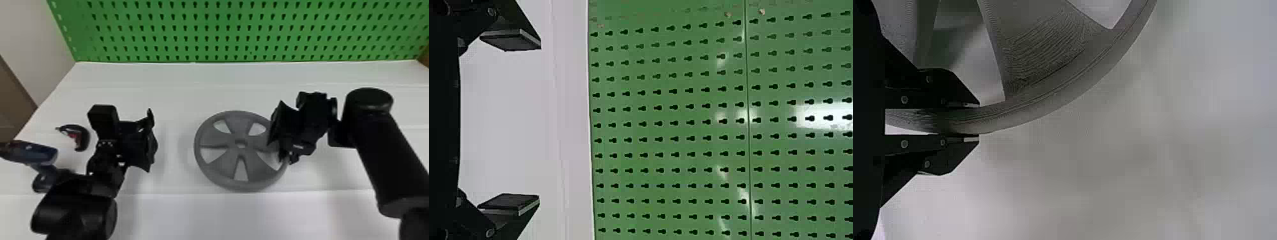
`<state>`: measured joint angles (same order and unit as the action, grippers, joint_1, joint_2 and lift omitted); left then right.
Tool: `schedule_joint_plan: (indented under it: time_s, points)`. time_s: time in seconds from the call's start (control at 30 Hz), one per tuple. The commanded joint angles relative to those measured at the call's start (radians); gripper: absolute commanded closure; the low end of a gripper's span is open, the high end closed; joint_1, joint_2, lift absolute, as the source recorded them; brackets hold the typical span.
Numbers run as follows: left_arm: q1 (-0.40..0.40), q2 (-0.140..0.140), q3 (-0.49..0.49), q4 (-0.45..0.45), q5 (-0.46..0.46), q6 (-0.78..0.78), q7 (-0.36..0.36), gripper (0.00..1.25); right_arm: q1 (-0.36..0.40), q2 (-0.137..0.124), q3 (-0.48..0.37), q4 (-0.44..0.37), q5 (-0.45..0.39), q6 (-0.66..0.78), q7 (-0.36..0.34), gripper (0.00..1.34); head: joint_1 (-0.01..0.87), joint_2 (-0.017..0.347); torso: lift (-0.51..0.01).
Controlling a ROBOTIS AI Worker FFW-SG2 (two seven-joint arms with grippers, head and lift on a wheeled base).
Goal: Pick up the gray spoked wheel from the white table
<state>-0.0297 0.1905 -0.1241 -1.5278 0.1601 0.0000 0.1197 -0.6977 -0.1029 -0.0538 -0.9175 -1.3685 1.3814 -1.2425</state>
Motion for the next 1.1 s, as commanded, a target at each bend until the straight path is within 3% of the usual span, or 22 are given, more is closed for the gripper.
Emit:
schedule_joint_plan:
  time_s: [0.0, 0.3, 0.87, 1.07]
  points:
    - [0.001, 0.0, 0.001, 0.0, 0.001, 0.0, 0.0, 0.19, -0.002, -0.004, -0.015, -0.041, 0.0, 0.011, 0.0, 1.02, 0.77, 0.044, -0.098]
    - [0.004, 0.001, 0.003, 0.0, 0.003, 0.0, 0.0, 0.19, -0.011, -0.012, -0.063, -0.13, 0.016, 0.056, -0.002, 1.02, 0.77, 0.044, -0.098]
    - [0.004, 0.0, 0.006, 0.0, 0.003, 0.0, 0.0, 0.19, -0.028, -0.015, -0.08, -0.136, -0.003, 0.085, -0.005, 1.02, 0.77, 0.044, -0.098]
    - [0.001, 0.001, 0.004, 0.0, 0.004, 0.0, 0.0, 0.19, -0.011, -0.021, -0.078, -0.21, 0.006, 0.039, -0.003, 1.02, 0.77, 0.044, -0.098]
